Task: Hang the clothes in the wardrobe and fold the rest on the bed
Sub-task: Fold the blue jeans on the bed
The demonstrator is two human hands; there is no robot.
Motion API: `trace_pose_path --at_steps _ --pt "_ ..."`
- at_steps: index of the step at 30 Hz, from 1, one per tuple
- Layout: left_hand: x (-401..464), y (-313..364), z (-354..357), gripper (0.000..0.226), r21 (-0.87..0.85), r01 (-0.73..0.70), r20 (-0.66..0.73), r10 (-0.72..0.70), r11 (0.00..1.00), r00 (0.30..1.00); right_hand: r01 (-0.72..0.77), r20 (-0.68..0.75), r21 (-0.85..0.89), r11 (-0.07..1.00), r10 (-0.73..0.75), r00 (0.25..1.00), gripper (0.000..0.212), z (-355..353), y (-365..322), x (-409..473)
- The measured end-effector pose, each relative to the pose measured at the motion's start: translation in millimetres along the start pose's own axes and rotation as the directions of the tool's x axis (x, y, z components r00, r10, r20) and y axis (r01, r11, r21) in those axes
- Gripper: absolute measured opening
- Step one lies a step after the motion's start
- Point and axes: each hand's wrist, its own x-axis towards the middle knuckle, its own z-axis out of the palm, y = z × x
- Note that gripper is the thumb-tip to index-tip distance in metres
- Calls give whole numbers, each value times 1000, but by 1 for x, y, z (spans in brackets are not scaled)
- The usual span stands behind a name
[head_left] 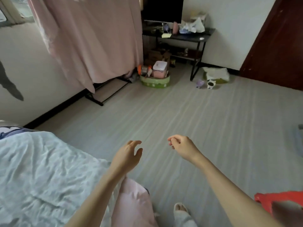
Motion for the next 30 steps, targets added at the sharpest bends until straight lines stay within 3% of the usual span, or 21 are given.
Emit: trace_pose_path --at_steps 9,17,24,30 --pt "137 6 -38 33 -168 228 -204 -260 959 944 141 215 -33 989 -131 968 25 -13 -69 187" --pt "192 -123 -82 30 -425 492 -397 -645 760 653 361 551 -7 933 -297 780 21 104 -173 318" --pt "249 -257 -154 29 -540 575 -439 -789 614 430 560 742 -44 827 -348 573 25 252 -304 416" --pt "272 -353 -226 29 -558 631 -468 -832 539 297 675 839 31 737 -387 383 26 352 -399 455"
